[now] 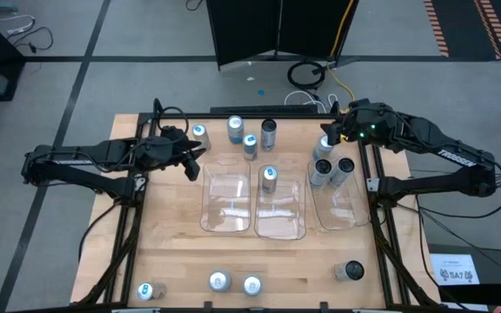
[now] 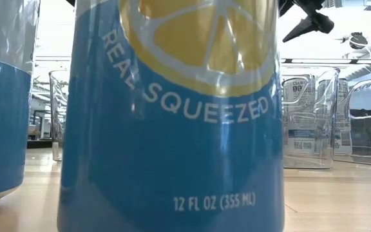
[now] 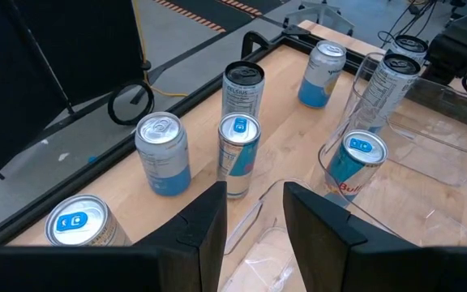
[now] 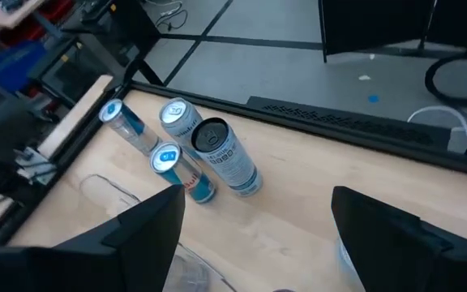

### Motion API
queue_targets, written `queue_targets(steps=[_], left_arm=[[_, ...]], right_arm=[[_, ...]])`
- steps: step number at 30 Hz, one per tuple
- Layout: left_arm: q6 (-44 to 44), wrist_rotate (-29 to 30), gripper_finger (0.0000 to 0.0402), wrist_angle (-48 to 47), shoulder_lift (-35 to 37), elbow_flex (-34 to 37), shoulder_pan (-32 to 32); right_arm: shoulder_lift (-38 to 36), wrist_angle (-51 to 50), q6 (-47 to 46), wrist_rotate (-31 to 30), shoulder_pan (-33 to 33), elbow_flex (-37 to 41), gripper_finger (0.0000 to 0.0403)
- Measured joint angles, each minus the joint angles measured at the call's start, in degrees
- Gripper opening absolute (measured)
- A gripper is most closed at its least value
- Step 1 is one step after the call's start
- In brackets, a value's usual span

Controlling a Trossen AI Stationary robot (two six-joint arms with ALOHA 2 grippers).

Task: Sort soda cans
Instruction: Put the top white-blue soda can into the right transparent bin

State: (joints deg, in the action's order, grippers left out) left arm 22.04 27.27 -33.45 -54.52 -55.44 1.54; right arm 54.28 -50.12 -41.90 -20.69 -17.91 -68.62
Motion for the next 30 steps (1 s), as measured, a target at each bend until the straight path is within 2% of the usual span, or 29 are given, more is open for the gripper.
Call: queue_targets(steps=[7, 11, 22, 30], left_arm=[[0.0, 0.0, 0.0132, 0.0, 0.0, 0.0, 0.0], [0.0, 0.0, 0.0132, 0.0, 0.0, 0.0, 0.0], [0.0, -0.7, 0.0132, 0.0, 0.0, 0.0, 0.0], [0.0, -0.7, 0.0132, 0.0, 0.0, 0.0, 0.0]], right_arm=[[0.3, 1.6, -1.9, -0.8, -0.1, 0.0, 0.0304], [1.5, 8.5, -0.6, -4.9, -0.1, 0.0, 0.0304], [7.2, 23.6, 3.1, -4.8, -0.5, 0.0, 0.0304], [10.7, 25.1, 3.9, -4.8, -0.5, 0.0, 0.0304]])
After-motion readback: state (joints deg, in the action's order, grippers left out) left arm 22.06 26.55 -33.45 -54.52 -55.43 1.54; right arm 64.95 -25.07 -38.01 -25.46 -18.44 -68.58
